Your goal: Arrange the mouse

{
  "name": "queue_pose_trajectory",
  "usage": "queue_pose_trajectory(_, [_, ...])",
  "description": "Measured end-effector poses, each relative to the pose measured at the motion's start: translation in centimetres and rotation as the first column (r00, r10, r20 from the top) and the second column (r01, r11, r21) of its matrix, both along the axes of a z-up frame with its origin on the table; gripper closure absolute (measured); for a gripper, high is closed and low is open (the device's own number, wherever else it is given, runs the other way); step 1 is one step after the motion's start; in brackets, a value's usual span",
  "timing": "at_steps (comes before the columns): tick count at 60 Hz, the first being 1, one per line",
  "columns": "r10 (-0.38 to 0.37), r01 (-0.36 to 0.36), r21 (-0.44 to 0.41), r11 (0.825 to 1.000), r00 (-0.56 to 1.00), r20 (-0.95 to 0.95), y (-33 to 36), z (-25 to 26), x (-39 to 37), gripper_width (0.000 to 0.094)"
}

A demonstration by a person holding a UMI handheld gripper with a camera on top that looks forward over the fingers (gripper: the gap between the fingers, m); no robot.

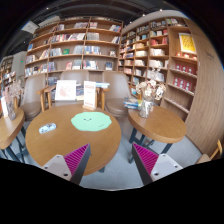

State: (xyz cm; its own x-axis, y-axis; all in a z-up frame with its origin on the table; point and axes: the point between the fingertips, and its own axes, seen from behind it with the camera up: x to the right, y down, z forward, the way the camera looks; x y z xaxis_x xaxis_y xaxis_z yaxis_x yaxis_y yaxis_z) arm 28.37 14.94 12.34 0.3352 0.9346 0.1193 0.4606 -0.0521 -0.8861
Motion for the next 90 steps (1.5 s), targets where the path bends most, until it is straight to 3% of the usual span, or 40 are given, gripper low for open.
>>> queue_pose_trajectory(22, [0.135,-0.133,-0.060,0.989,0.990,0.044,-11.0,-2.5,-2.7,0.0081])
queue_pose_trajectory(45, [0.320,-0.306,-0.163,0.938,0.945,0.068,-28.6,-6.7,-7.0,0.0082])
queue_pose_trajectory(54, [0.337,-0.322,-0.175,0.930,0.940,0.061,-31.4,-9.0,-9.9,0.0081])
queue_pose_trajectory(72, [0.293,-0.278,-0.168,0.946,0.953,0.071,-32.0,-11.8,-17.8,0.0084])
queue_pose_trajectory(90, [0.276,-0.254,-0.182,0.950,0.955,0.110,-31.5,-13.5,-24.2,0.0081])
